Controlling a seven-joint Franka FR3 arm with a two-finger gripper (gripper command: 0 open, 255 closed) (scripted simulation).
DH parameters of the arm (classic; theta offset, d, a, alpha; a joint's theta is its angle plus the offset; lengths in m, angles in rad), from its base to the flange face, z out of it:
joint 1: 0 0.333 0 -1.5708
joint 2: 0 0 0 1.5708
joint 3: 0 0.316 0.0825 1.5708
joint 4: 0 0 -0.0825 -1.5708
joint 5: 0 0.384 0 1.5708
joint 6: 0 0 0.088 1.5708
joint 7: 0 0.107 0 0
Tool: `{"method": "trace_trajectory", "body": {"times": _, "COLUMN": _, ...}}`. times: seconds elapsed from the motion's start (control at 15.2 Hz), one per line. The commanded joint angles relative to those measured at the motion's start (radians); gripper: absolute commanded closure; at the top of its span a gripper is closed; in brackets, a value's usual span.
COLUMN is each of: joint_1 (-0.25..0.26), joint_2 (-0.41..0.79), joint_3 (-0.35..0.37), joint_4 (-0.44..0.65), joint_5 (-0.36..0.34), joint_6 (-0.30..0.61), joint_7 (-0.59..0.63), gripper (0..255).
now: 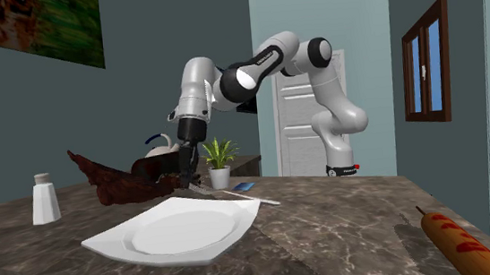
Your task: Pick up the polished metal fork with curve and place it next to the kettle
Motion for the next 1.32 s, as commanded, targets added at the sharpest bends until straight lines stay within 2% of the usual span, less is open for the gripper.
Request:
{"method": "trace_trajectory", "body": {"times": 0.0, "joint_1": -0.001, "joint_2": -0.012, "joint_3": -0.002, "joint_4": 0.011, "joint_5": -0.003, "joint_6": -0.023, "joint_7": 0.003, "gripper": 255}}
{"method": "trace_trajectory", "body": {"times": 1.25, "joint_1": 0.001, "joint_2": -0.091, "joint_3": -0.011, "joint_4": 0.155, "joint_5": -0.029, "joint_6": -0.244, "joint_7": 0.043, "gripper": 255}}
